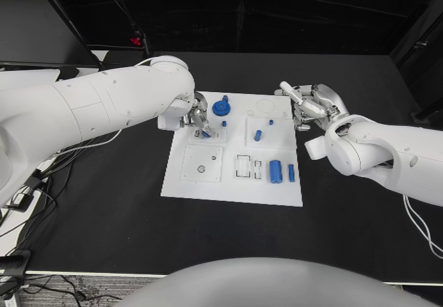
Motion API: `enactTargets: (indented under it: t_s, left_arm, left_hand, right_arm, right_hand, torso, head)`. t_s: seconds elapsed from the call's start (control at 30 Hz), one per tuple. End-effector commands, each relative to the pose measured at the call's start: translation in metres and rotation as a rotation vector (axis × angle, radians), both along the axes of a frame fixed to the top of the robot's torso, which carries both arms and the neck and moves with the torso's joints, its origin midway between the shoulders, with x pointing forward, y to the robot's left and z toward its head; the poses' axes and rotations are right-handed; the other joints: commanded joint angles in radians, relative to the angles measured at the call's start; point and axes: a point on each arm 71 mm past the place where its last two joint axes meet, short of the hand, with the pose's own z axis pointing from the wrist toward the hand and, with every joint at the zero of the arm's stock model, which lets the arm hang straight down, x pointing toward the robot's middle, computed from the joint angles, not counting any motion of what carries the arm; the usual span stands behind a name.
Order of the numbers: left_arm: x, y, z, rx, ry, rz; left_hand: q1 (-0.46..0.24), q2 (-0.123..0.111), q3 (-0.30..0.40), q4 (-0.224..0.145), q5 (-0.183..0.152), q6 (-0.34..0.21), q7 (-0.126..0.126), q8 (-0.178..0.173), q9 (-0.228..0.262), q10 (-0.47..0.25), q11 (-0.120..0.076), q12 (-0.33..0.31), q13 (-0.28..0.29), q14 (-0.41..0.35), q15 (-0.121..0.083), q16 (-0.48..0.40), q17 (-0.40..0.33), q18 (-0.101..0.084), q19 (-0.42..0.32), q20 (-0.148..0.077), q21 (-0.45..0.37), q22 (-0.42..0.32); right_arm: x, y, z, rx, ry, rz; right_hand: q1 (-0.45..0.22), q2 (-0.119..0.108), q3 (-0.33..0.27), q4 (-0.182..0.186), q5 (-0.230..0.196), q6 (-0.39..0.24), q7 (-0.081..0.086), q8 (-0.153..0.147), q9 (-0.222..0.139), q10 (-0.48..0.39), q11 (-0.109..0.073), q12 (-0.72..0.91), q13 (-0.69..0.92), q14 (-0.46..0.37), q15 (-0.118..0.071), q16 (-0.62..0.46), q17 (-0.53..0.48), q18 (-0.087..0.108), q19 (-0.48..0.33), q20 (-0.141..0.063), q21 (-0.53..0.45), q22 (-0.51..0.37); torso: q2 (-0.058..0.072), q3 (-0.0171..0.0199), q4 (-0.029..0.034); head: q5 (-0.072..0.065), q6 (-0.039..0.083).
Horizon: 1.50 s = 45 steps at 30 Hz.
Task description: Assemble the parts on the task board
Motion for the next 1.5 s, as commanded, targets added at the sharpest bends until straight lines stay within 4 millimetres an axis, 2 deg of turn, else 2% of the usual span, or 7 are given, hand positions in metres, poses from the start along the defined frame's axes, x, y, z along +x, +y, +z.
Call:
enactTargets:
  t_s: [0.03, 0.33, 0.67, 0.9, 0.97, 1.17, 1.5]
  left_arm:
    - [-0.0018, 0.0015, -0.0039, 0.030, 0.022, -0.003]
    - [-0.0018, 0.0008, -0.0040, 0.026, 0.021, -0.005]
    - [-0.0013, -0.0010, -0.0043, 0.020, 0.016, -0.004]
    - [-0.0008, -0.0017, -0.0045, 0.017, 0.010, 0.000]
    - [-0.0008, -0.0019, -0.0047, 0.016, 0.009, 0.001]
    - [-0.0012, -0.0019, -0.0052, 0.014, 0.012, -0.002]
    - [-0.0026, 0.0003, -0.0059, 0.001, 0.022, -0.019]
  left_hand:
    - [-0.016, -0.006, -0.025, 0.005, 0.005, -0.005, -0.007, -0.004, 0.004, 0.104, 0.007, 0.001, 0.263, 0.105, 0.008, 0.001, 0.263, -0.006, 0.108, 0.004, 0.003, 0.264]
    - [-0.085, 0.003, -0.145, 0.013, 0.015, -0.001, -0.003, -0.019, 0.001, 0.104, 0.009, 0.001, 0.263, 0.105, 0.009, 0.001, 0.263, -0.006, 0.108, 0.000, 0.003, 0.264]
    - [-0.109, 0.022, -0.183, 0.012, 0.020, 0.001, -0.004, -0.028, -0.004, 0.104, 0.008, 0.001, 0.263, 0.105, 0.009, 0.001, 0.263, -0.006, 0.108, -0.002, 0.003, 0.264]
    - [0.018, 0.064, -0.137, -0.029, 0.079, -0.003, -0.014, -0.030, 0.002, 0.104, -0.002, 0.001, 0.263, 0.105, 0.000, 0.001, 0.263, -0.006, 0.108, -0.005, 0.003, 0.264]
    - [0.060, 0.071, -0.104, -0.051, 0.061, -0.007, -0.011, -0.030, 0.004, 0.104, 0.000, 0.001, 0.263, 0.105, 0.000, 0.001, 0.263, -0.006, 0.108, -0.004, 0.003, 0.264]
    - [0.046, 0.038, -0.089, -0.022, 0.014, -0.007, -0.006, -0.029, 0.009, 0.104, 0.006, 0.001, 0.263, 0.105, 0.007, 0.001, 0.263, -0.006, 0.108, -0.003, 0.003, 0.264]
    - [-0.134, -0.038, -0.285, 0.011, 0.114, 0.010, -0.002, -0.038, 0.006, 0.104, 0.010, 0.001, 0.263, 0.105, 0.009, 0.001, 0.263, -0.006, 0.108, -0.007, 0.003, 0.264]
  right_arm:
    - [-0.0005, 0.0016, 0.0013, 0.006, -0.005, 0.012]
    - [-0.0005, 0.0014, 0.0013, 0.006, -0.005, 0.011]
    - [-0.0005, 0.0019, 0.0013, 0.007, -0.005, 0.013]
    - [-0.0006, 0.0017, 0.0014, 0.006, -0.005, 0.012]
    - [-0.0006, 0.0017, 0.0014, 0.006, -0.005, 0.012]
    - [-0.0005, 0.0014, 0.0013, 0.006, -0.005, 0.011]
    - [-0.0001, 0.0005, 0.0011, 0.005, -0.004, 0.008]
  right_hand:
    - [-0.002, 0.009, -0.007, -0.001, 0.000, -0.006, 0.002, 0.002, 0.001, 0.104, 0.007, 0.000, 0.261, 0.108, 0.002, 0.002, 0.264, 0.021, -0.006, 0.001, -0.004, 0.165]
    - [-0.002, 0.009, -0.007, -0.001, 0.000, -0.006, 0.002, 0.002, 0.001, 0.104, 0.007, 0.000, 0.261, 0.108, 0.002, 0.002, 0.264, 0.021, -0.006, 0.001, -0.004, 0.165]
    - [-0.002, 0.011, -0.008, -0.001, 0.001, -0.005, 0.002, 0.004, 0.001, 0.104, 0.007, 0.000, 0.261, 0.108, 0.002, 0.002, 0.264, 0.020, -0.005, 0.002, -0.003, 0.166]
    - [-0.002, 0.012, -0.008, -0.001, 0.001, -0.005, 0.002, 0.004, 0.001, 0.104, 0.007, 0.000, 0.261, 0.108, 0.002, 0.002, 0.264, 0.020, -0.005, 0.002, -0.003, 0.166]
    - [-0.002, 0.012, -0.008, -0.001, 0.001, -0.005, 0.002, 0.004, 0.001, 0.104, 0.007, 0.000, 0.261, 0.108, 0.002, 0.002, 0.264, 0.020, -0.005, 0.002, -0.003, 0.166]
    - [-0.002, 0.012, -0.008, -0.001, 0.001, -0.005, 0.002, 0.004, 0.001, 0.104, 0.007, 0.000, 0.261, 0.108, 0.002, 0.002, 0.264, 0.020, -0.005, 0.002, -0.003, 0.166]
    - [-0.001, 0.013, -0.009, -0.001, 0.001, -0.004, 0.003, 0.005, 0.002, 0.104, 0.008, 0.000, 0.261, 0.108, 0.003, 0.002, 0.264, 0.020, -0.005, 0.002, -0.004, 0.165]
  torso:
    - [0.000, -0.0001, -0.0003]
    - [0.000, -0.0002, -0.0007]
    - [0.000, -0.0001, -0.0011]
    - [0.000, -0.0004, -0.0006]
    - [0.000, -0.0002, -0.0005]
    - [0.000, 0.0002, 0.0008]
    - [0.000, -0.0005, 0.0006]
  head:
    - [0.000, 0.000]
    - [-0.002, -0.003]
    - [-0.004, -0.002]
    - [-0.005, -0.002]
    - [-0.006, -0.002]
    - [-0.006, -0.003]
    - [-0.007, -0.001]
